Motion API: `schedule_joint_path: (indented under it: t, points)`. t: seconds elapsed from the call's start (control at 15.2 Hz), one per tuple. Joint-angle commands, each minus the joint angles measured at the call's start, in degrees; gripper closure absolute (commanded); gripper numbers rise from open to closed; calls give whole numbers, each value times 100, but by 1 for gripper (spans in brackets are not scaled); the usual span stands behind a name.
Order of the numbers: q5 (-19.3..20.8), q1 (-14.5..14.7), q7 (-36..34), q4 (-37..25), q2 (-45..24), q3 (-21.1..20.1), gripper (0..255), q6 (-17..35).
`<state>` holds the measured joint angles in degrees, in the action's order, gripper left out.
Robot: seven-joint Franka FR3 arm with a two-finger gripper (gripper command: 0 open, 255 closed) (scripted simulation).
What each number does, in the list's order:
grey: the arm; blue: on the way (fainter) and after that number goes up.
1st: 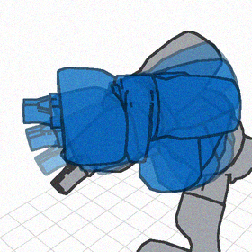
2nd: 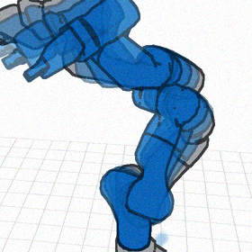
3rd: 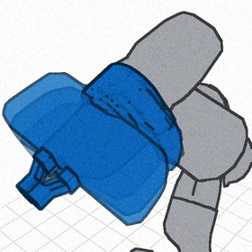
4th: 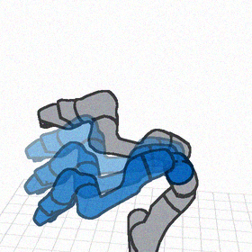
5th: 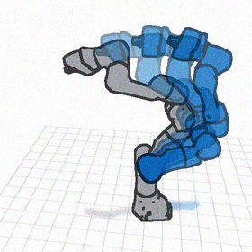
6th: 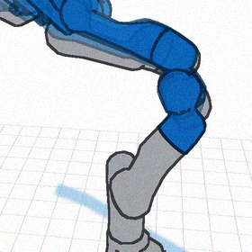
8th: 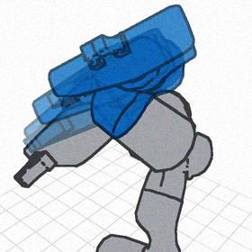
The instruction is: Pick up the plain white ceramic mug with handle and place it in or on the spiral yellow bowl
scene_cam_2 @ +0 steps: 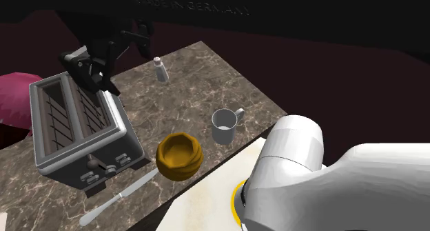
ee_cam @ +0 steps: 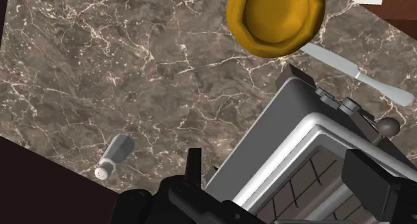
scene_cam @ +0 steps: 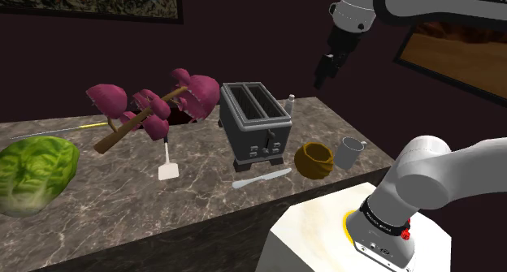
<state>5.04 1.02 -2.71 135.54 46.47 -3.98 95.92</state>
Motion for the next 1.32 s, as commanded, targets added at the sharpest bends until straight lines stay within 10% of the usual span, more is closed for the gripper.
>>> schedule_joint_path:
  t: [0.0, 1.25]
  points:
    - [0, 0, 0, 0, 0, 0, 0, 0]
    - [477, -994, 292, 3032, 940, 1294, 0, 597]
